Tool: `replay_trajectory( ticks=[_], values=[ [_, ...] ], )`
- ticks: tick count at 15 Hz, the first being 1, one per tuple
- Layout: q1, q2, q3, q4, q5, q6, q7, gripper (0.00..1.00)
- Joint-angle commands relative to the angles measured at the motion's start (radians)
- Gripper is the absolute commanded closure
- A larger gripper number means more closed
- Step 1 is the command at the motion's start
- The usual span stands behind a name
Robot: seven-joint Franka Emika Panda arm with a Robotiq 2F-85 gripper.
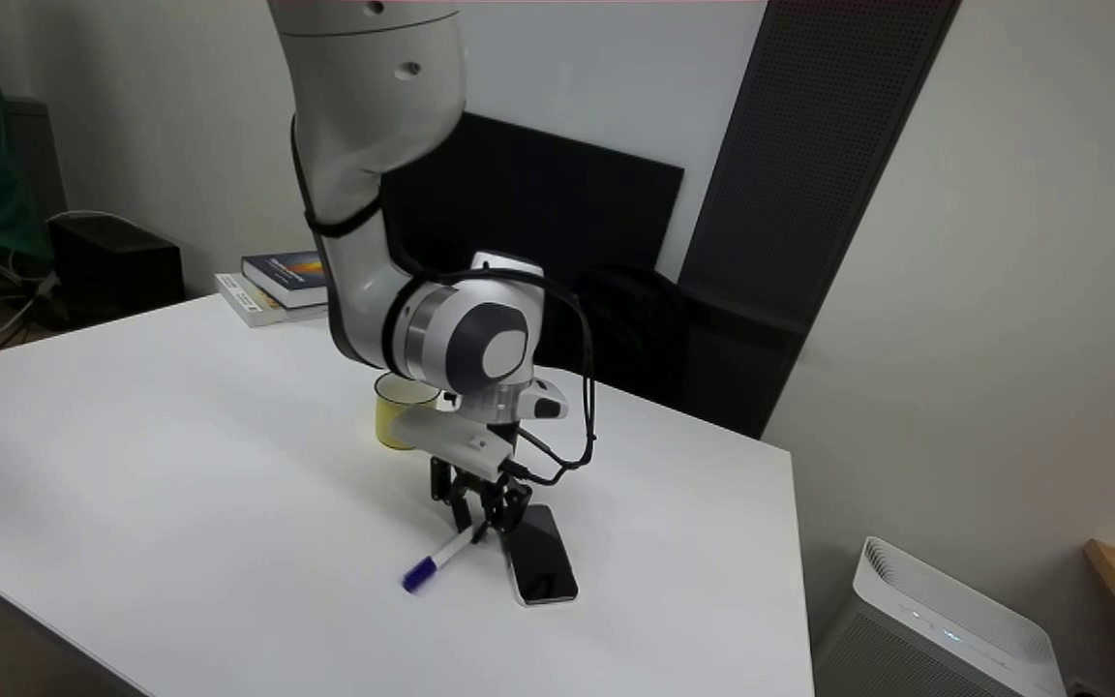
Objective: Put the marker in the cup
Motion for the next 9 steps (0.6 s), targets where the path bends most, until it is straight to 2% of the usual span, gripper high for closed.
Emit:
replay_trajectory(
  ticks=[1, 2, 9],
  values=[
    [0.016, 0.018, -0.014, 0.013, -0.019, -0.015, 0.063, 0.97],
    [0.015, 0.017, -0.013, 0.015, -0.018, -0.017, 0.062, 0.94],
    [0.023, -0.019, -0.013, 0.030, -0.025, -0.043, 0.061, 0.94]
  ],
)
